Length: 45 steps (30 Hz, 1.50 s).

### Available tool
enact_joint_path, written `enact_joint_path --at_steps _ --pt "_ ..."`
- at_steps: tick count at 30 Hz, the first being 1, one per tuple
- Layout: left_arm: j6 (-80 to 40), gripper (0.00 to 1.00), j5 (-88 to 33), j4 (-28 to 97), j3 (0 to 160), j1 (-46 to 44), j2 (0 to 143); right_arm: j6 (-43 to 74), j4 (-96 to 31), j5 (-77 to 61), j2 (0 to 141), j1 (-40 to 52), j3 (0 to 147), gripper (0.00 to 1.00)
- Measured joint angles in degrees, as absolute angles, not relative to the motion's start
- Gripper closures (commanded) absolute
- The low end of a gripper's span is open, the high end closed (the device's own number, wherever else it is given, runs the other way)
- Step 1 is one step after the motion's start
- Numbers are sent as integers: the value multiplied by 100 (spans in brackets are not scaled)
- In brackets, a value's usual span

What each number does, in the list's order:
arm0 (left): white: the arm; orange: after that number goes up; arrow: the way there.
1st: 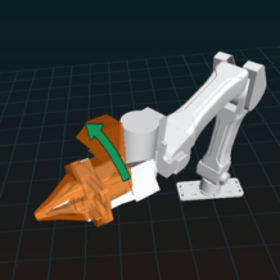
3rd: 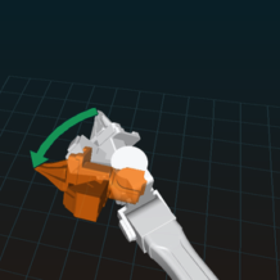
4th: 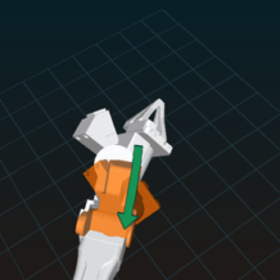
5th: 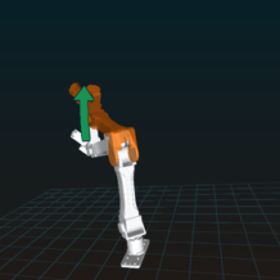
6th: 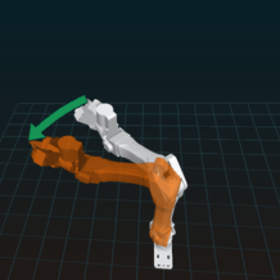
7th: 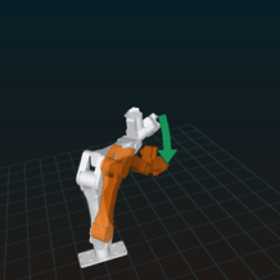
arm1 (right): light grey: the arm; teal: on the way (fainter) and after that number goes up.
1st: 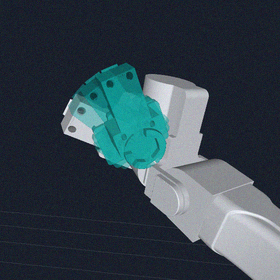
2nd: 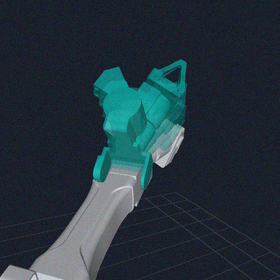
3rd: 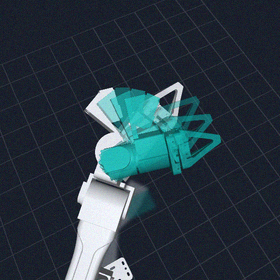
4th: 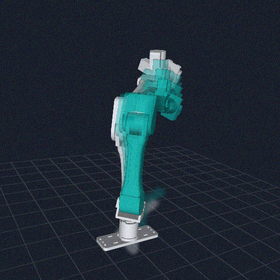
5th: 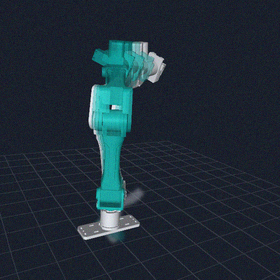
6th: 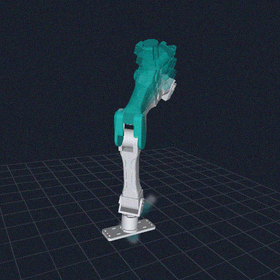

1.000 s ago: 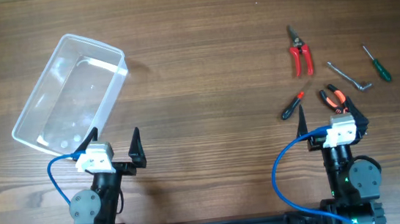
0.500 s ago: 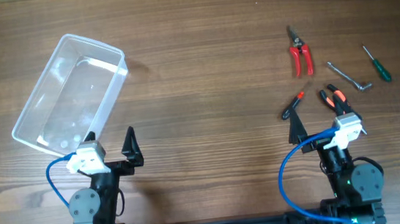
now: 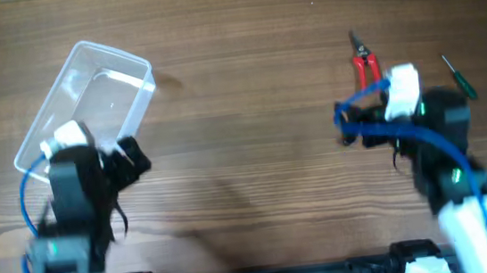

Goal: Pack container
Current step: 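Grasp the clear plastic container rim with the left gripper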

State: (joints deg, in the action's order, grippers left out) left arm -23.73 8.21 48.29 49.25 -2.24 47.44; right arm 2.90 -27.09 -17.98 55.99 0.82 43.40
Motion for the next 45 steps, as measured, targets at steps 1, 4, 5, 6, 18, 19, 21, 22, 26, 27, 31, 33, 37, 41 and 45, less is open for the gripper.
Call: enact_joint_path --at_steps 1,4,5,6,18,19,21,22,26,27,31,33,37,41,45 --pt "-2414 0 858 5369 5559 -222 5282 268 -3013 -1806 5951 82 4770 0" --pt "-2471 0 875 6681 6866 -222 6326 314 -3765 -1826 6676 82 5714 0" --pt "-2477 0 869 6954 7157 -222 6578 384 -3837 -1841 6814 82 5843 0" --pt "-2477 0 829 7072 7314 -222 6753 410 -3898 -1874 6936 82 5905 0" --pt "-4292 0 416 7214 7417 1745 7330 1048 -4884 -1323 7179 82 6257 0" --pt "-4427 0 421 7238 7417 2029 7384 1070 -4925 -1280 7179 82 6285 0" --pt "-4630 0 434 7253 7417 2399 7546 1076 -4991 -1203 7179 82 6285 0" --pt "-4692 0 436 7262 7422 2519 7644 1090 -5019 -1173 7179 82 6285 0" --pt "-4823 0 489 7262 7422 2696 8200 1092 -5022 -1133 7179 82 6285 0" --pt "-4836 0 526 7238 7422 2696 8353 1092 -5022 -1129 7179 82 6285 0" --pt "-4781 0 670 6941 7422 2696 9139 1092 -5033 -1129 7179 82 6285 0" --pt "-4762 0 729 6799 7422 2696 9400 1092 -5033 -1129 7179 82 6285 0" --pt "-4724 0 825 6508 7422 2696 9883 1092 -5035 -1129 7179 82 6285 0" --pt "-4716 4 880 6427 7422 2696 10228 1092 -5035 -1129 7179 82 6285 0" --pt "-4705 4 921 6394 7422 2698 10481 1094 -5033 -1129 7179 82 6285 0"
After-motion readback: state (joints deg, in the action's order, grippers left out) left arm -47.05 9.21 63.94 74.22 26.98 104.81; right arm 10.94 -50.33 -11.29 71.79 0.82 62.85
